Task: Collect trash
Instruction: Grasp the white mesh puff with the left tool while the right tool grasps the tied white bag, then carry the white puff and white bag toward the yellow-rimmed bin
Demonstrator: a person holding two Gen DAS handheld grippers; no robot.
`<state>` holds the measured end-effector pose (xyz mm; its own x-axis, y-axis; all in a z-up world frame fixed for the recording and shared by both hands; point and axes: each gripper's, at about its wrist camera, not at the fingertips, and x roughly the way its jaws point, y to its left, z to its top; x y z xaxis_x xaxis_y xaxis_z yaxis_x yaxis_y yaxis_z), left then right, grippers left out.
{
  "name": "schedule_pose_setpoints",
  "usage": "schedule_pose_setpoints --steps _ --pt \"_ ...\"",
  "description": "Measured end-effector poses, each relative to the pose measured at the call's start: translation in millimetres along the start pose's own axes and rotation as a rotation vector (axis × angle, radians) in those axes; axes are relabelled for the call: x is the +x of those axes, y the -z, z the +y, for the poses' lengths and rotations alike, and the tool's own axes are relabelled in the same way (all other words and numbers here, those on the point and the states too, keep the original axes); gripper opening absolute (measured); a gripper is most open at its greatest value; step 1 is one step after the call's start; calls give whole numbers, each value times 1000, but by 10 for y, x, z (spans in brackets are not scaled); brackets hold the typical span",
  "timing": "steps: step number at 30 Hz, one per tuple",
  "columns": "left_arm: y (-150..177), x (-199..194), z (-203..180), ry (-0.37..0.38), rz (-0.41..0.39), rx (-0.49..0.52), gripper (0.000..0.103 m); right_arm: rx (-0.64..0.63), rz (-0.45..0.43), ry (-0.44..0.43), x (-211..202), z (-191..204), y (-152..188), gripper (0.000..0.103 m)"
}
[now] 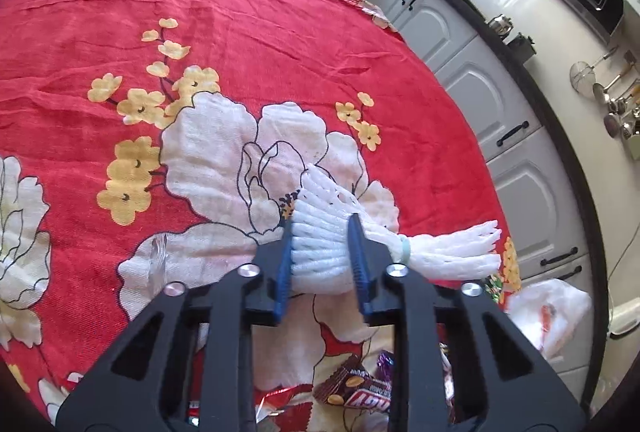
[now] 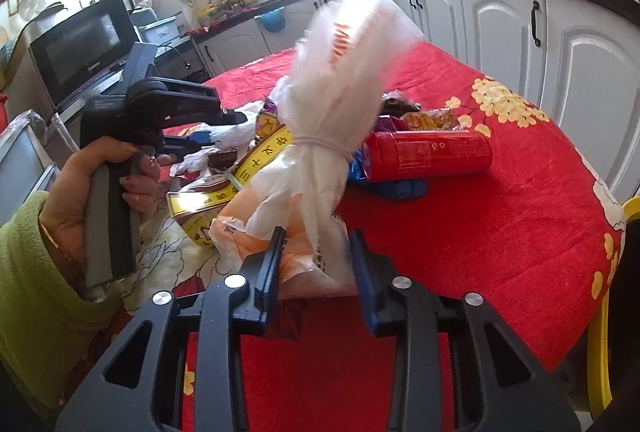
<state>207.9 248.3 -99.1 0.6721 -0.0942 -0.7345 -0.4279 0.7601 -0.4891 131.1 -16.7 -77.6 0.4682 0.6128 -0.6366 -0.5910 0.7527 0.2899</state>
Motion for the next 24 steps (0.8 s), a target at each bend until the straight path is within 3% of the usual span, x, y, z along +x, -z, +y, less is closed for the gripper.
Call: schedule_pose_setpoints --steps 7,16,24 --pt "123 -298 -126 69 -74 53 9 -32 -48 10 -163 56 22 27" --pt "269 -957 -486 132 -237 154 8 -67 -121 17 -445 87 -29 27" --pt "441 -1248 -791 157 -293 247 8 -41 -164 47 -686 -16 -43 27"
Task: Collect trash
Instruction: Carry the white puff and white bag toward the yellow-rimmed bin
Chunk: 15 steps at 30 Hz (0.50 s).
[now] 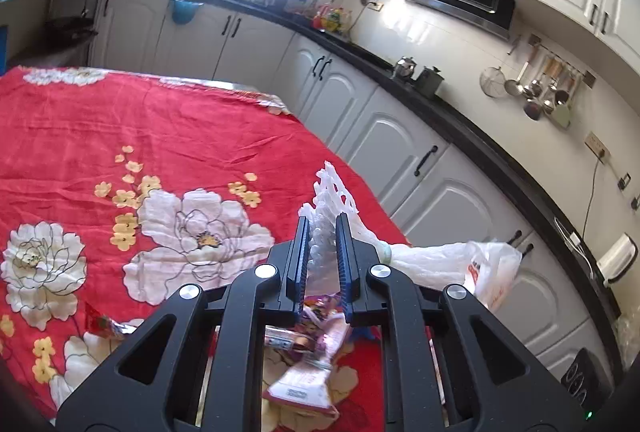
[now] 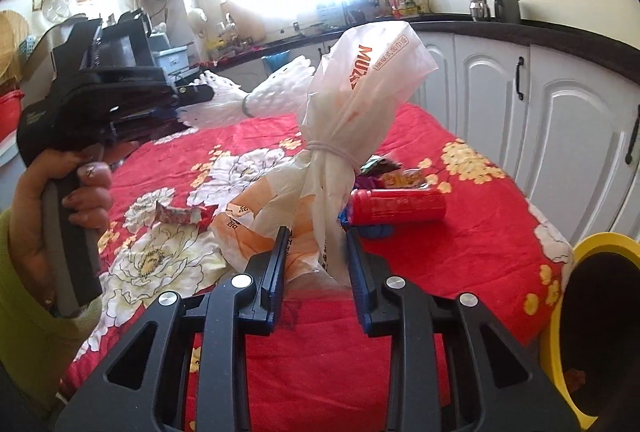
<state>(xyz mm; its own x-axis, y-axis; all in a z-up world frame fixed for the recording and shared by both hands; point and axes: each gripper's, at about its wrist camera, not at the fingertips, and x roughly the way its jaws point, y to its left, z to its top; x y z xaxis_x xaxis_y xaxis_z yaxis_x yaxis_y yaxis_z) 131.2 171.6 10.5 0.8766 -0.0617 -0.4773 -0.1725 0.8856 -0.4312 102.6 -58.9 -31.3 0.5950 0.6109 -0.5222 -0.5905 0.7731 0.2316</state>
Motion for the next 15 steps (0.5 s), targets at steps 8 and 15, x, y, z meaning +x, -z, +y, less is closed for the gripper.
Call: schedule_pose_setpoints --steps 8,15 --pt "77 -46 -274 32 -3 70 8 30 -35 45 -217 -168 2 27" --pt "152 -87 -484 51 -10 126 8 62 -66 82 -392 -331 13 27"
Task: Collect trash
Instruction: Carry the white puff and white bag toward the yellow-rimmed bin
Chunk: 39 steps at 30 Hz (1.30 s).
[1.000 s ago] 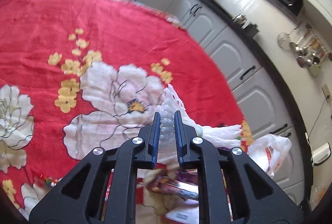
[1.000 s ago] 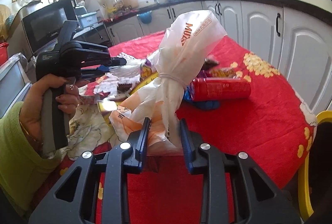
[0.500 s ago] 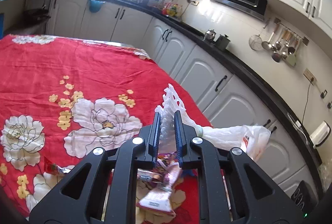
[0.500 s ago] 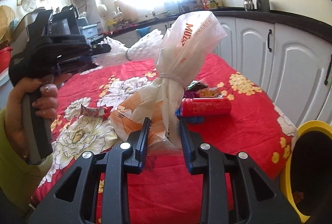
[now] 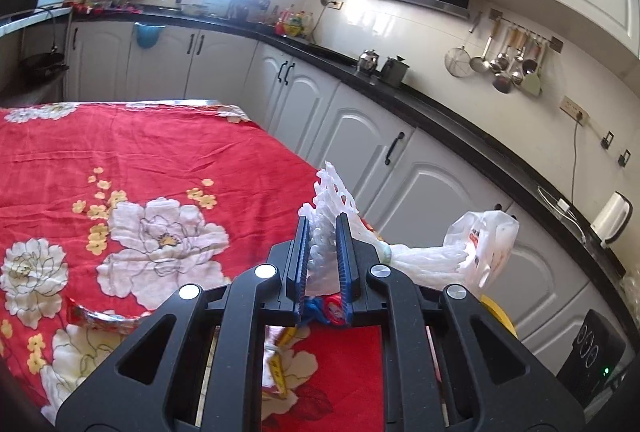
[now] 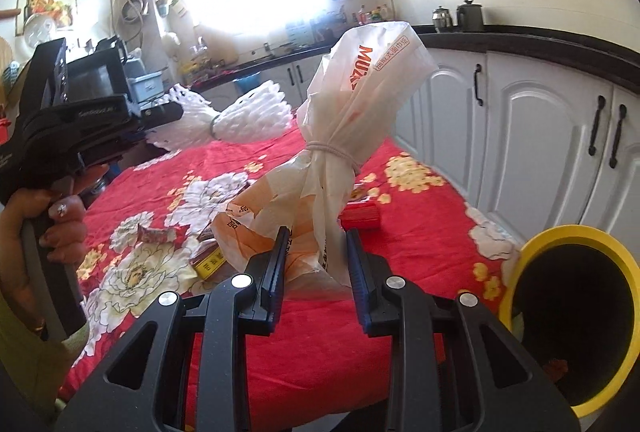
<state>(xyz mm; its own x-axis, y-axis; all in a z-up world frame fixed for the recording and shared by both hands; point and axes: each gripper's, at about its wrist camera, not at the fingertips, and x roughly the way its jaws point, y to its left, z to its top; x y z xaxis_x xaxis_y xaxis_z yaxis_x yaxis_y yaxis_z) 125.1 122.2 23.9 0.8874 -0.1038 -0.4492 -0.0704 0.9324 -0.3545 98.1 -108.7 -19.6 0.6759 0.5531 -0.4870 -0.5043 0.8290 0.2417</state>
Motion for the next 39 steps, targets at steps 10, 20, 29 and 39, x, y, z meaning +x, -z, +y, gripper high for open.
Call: schedule_pose_setpoints --steps 10,20,29,39 --pt "97 -32 -299 12 -23 73 8 39 -41 64 -222 -270 -18 27" --pt "209 48 -542 49 1 122 8 44 -48 129 -423 -539 53 27" --pt "318 154 -836 80 19 171 8 71 -43 180 -568 -796 166 27" --pt "440 281 -1199 116 40 225 8 111 -48 235 -732 -1090 255 27"
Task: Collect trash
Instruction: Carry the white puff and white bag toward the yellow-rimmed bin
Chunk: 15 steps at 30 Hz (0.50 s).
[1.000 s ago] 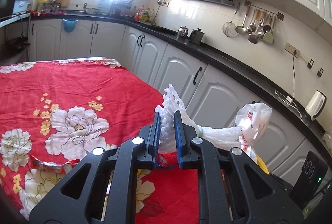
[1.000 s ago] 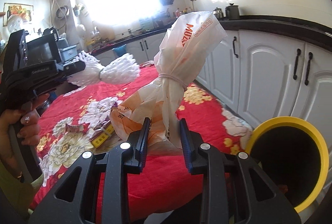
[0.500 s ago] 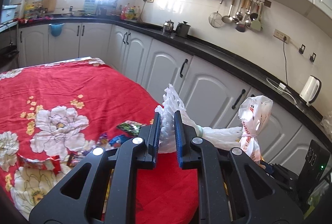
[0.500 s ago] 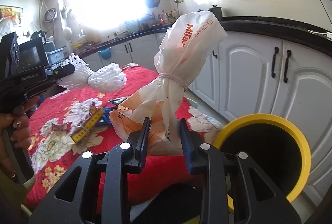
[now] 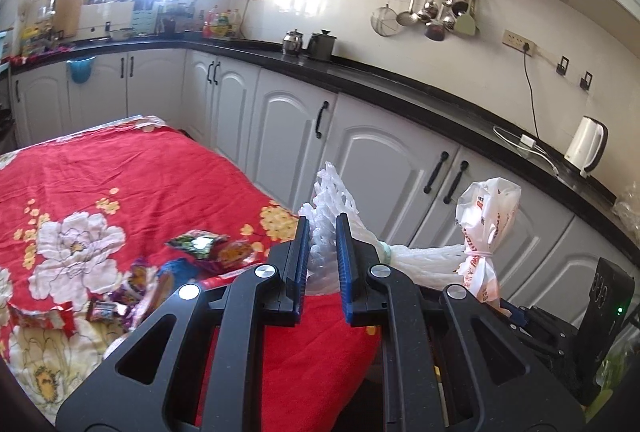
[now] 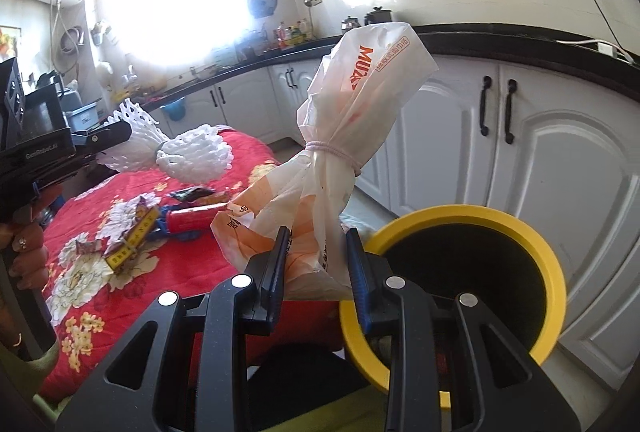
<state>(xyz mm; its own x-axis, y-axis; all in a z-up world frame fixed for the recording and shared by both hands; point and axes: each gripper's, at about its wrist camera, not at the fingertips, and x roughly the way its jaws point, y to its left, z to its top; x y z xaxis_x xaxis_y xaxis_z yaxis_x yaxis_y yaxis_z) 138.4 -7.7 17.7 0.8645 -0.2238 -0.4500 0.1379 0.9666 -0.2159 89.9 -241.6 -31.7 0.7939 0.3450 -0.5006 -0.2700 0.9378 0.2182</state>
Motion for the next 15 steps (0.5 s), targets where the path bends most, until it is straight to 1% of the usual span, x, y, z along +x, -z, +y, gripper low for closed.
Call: schedule_pose_setpoints --steps 9,15 --pt "64 204 -390 33 21 51 9 38 0 63 -81 -331 58 27" --pt "157 368 -632 52 42 91 9 74 17 115 -110 -582 142 27"
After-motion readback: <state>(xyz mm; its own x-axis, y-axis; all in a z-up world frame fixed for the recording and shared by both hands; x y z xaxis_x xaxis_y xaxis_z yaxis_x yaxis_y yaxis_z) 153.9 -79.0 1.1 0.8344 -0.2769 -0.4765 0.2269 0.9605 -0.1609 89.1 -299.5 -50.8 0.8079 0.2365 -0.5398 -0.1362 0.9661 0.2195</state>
